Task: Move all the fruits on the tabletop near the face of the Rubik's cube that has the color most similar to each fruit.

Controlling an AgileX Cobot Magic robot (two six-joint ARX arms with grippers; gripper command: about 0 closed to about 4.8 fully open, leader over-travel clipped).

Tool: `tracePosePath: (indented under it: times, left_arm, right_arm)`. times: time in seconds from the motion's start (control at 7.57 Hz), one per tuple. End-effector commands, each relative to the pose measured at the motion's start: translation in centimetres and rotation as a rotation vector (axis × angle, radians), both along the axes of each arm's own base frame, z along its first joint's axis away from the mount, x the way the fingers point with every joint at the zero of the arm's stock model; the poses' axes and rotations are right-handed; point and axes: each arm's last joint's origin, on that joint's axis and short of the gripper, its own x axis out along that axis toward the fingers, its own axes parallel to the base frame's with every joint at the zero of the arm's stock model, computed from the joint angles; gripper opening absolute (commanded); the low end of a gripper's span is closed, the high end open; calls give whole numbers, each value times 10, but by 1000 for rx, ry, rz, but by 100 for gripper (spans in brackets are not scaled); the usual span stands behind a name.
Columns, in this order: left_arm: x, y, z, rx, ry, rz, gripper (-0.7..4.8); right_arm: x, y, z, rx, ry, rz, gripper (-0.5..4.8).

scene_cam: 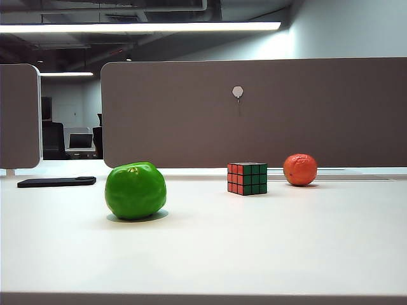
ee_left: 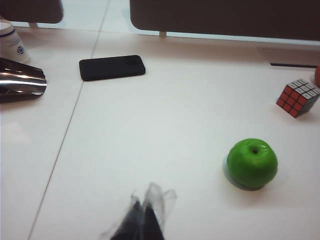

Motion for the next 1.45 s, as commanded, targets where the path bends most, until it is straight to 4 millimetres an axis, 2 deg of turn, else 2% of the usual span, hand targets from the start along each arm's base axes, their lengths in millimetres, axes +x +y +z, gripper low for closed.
tracePosePath:
  times: [0.13, 0.26, 0.4, 0.79, 0.92, 1.06, 1.19, 1.45]
  left_arm:
    - [22, -19, -76, -202, -197, -198, -5]
    - [25, -22, -81, -213, -212, -215, -5]
    - [40, -30, -107, -220, -273, -212, -5]
    - [48, -34, -133, -210, -248, -188, -5]
    - [52, -38, -157, -200, -197, -215, -5]
    - [53, -36, -157, -183, -216, -150, -5]
    - [53, -32, -156, -76, -241, -46, -5]
    - [54, -31, -157, -29, -246, -22, -5]
  right_arm:
    - [-1, 0, 4, -14, -28, -3, -1]
    - [-1, 0, 4, -14, -30, -1, -1]
    - [-2, 0, 7, -28, -64, -4, -1]
    - [-2, 0, 10, -47, -100, -9, -1]
    - [-2, 0, 10, -99, -100, -20, -1]
    - [-1, 0, 5, -197, -45, -33, -1]
    - [2, 2, -9, -305, 25, 33, -1]
    - [3, 4, -17, -312, 52, 82, -1]
